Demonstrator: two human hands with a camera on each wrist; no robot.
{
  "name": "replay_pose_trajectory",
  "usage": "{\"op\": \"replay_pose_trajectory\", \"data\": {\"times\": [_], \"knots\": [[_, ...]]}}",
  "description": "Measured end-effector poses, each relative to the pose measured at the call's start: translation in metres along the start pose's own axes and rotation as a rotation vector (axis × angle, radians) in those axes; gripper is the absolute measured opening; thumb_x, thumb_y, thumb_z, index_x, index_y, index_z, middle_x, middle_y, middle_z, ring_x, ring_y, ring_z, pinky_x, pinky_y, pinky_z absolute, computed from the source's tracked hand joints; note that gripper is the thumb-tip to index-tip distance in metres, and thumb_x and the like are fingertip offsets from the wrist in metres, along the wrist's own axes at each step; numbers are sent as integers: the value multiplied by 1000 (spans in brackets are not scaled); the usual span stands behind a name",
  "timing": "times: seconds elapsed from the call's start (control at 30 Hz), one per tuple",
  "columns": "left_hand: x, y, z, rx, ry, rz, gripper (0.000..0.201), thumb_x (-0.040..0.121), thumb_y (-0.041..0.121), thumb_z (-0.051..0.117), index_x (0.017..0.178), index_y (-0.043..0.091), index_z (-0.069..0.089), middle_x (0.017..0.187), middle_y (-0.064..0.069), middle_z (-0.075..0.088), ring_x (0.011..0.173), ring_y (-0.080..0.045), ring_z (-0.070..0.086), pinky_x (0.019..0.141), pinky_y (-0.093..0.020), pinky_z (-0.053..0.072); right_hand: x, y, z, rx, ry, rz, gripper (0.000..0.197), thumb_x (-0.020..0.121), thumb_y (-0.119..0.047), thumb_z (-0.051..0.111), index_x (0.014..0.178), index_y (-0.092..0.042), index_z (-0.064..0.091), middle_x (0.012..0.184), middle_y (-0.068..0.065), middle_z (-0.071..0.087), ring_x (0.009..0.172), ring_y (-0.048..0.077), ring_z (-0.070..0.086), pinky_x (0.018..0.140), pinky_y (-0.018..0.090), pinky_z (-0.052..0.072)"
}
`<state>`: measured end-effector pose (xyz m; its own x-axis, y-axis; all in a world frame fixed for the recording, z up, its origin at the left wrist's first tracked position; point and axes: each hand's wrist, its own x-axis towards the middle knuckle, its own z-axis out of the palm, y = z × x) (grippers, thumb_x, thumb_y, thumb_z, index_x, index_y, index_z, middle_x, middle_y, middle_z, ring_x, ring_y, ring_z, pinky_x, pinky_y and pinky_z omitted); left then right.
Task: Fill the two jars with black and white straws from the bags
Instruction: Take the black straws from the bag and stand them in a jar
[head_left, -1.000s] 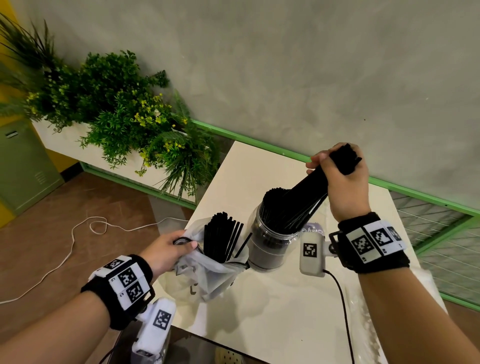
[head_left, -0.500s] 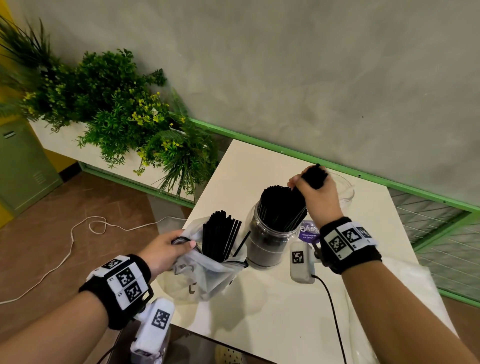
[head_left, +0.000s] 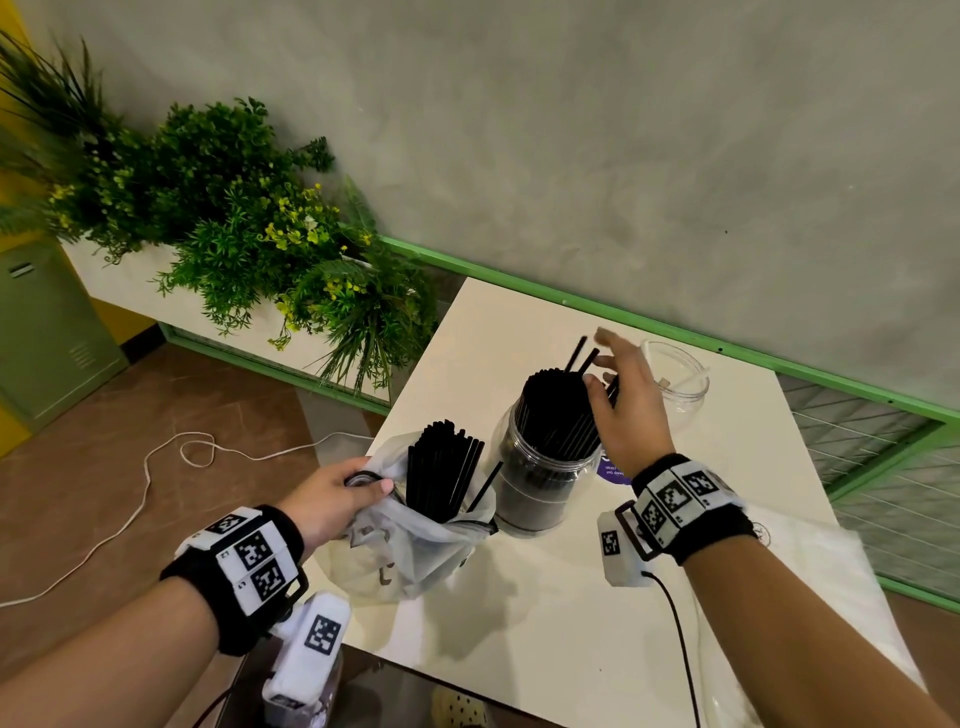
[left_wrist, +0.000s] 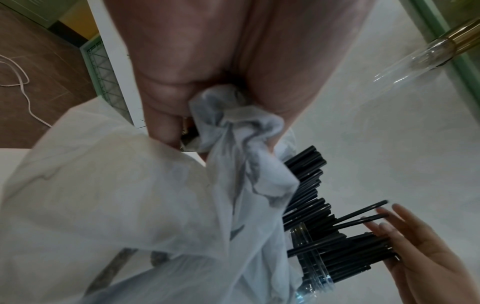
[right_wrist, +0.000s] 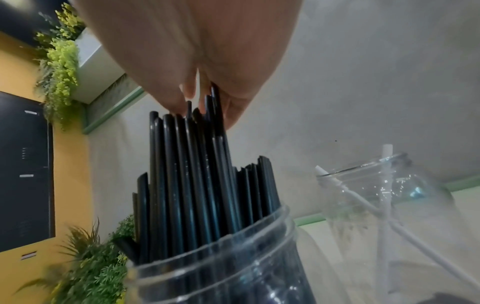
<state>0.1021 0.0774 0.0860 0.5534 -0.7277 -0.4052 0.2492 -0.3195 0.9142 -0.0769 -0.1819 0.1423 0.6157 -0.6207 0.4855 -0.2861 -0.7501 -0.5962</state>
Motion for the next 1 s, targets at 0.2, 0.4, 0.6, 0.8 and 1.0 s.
{"op": "replay_pose_trajectory", "data": {"times": [0.2,0.4,0.6,0.8,1.0], "knots": [[0,-1,0,4,0,-13,10,89,6,59,96,11,65,80,-9,68,69,-22,63,62,-29,51,-11,1,5,-112,-198,-76,43,100,-29,42,140,-13,44,139,-1,47,131,14,42,105,11,24],[-1,-3,-1,-2,4,-18,10,89,6,59,95,12,65,84,-13,66,69,-24,62,61,-29,52,-28,3,17,-307,-342,-176,66,97,-55,24,148,-13,28,153,1,32,143,13,22,119,27,14],[0,-3,-2,-20,4,-4,11,88,5,60,92,13,66,76,-7,68,64,-19,64,63,-31,52,-40,15,26,-578,-342,-147,66,97,-49,20,152,-14,11,160,2,8,148,17,1,121,40,8],[1,-5,-6,-40,5,0,10,88,3,59,93,10,65,78,-10,67,67,-22,63,71,-35,52,-26,26,14,-563,-353,-51,85,88,-72,13,153,-19,0,160,-6,-7,147,12,-10,120,36,-1],[2,-4,-6,6,9,21,9,89,5,60,95,9,65,81,-11,67,67,-20,63,61,-29,52,3,33,13,-625,-464,-103,98,74,-87,13,152,-28,1,161,-7,-4,148,16,-6,120,42,4]]}}
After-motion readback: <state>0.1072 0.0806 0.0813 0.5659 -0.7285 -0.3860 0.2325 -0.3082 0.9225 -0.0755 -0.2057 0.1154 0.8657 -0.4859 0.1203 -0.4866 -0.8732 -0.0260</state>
